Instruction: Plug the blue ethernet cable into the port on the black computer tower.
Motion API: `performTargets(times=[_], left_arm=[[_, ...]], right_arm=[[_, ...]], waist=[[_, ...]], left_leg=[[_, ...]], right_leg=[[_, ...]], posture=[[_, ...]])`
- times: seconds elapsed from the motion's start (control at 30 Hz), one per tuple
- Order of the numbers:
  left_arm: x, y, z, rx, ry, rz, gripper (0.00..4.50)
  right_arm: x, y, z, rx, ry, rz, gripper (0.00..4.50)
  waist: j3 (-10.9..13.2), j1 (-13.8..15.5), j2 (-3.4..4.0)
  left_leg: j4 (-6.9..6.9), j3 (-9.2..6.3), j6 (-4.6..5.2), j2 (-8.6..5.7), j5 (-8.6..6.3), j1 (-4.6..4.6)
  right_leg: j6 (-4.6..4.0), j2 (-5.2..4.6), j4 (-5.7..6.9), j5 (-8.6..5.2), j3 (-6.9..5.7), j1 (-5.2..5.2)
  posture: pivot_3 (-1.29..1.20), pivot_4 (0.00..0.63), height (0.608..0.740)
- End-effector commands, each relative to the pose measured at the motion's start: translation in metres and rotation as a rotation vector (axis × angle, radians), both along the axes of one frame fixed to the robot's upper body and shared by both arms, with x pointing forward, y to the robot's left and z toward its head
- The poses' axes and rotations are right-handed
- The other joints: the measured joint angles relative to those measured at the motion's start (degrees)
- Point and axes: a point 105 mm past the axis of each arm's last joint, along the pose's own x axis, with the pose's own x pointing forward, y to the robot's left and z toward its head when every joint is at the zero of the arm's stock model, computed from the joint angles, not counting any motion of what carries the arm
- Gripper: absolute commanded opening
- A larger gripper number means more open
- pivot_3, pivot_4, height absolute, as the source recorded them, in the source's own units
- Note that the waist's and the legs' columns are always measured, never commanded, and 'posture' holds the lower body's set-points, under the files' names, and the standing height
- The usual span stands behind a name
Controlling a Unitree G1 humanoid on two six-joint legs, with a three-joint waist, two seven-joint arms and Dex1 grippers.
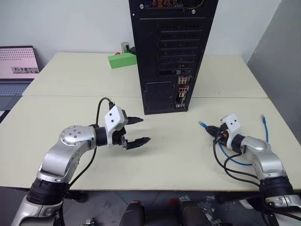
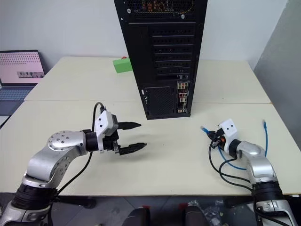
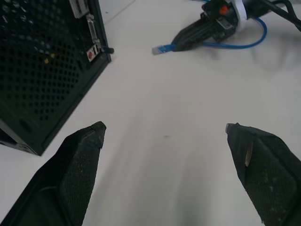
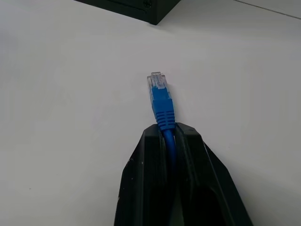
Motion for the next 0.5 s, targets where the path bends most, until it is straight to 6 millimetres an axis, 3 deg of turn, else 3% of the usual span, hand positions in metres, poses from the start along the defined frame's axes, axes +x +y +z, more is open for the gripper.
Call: performTargets(times=[0.03, 0.23, 0.5], left_arm=[[0.005, -0.007, 0.002, 0.014, -0.032, -0.042, 4.38], [0.007, -0.029, -0.010, 0.053, -0.002, -0.202, 4.38], [0.001, -0.046, -0.018, 0.075, 0.036, -0.378, 4.38]], right_arm=[[-0.018, 0.034, 0.025, -0.024, -0.048, 0.207, 0.02], [-0.058, 0.093, 0.054, -0.024, -0.046, 0.529, 0.01], [-0.072, 0.115, 0.062, -0.045, -0.041, 0.629, 0.01]], waist=[[0.0, -0.1, 0.00], [0.0, 0.0, 0.03], [0.0, 0.0, 0.02]], left_leg=[[0.00, -0.01, 0.00, 0.01, 0.00, -0.01], [0.00, -0.03, 0.00, 0.02, 0.00, -0.03], [0.02, -0.08, 0.00, -0.01, 0.00, -0.08]], right_leg=[[0.00, 0.01, 0.00, 0.00, -0.01, -0.01], [0.00, 0.02, 0.01, 0.00, -0.02, -0.04], [0.01, 0.02, -0.01, 0.00, -0.08, -0.06]], posture=[[0.00, 0.150, 0.740], [0.00, 0.150, 0.740], [0.00, 0.150, 0.740]])
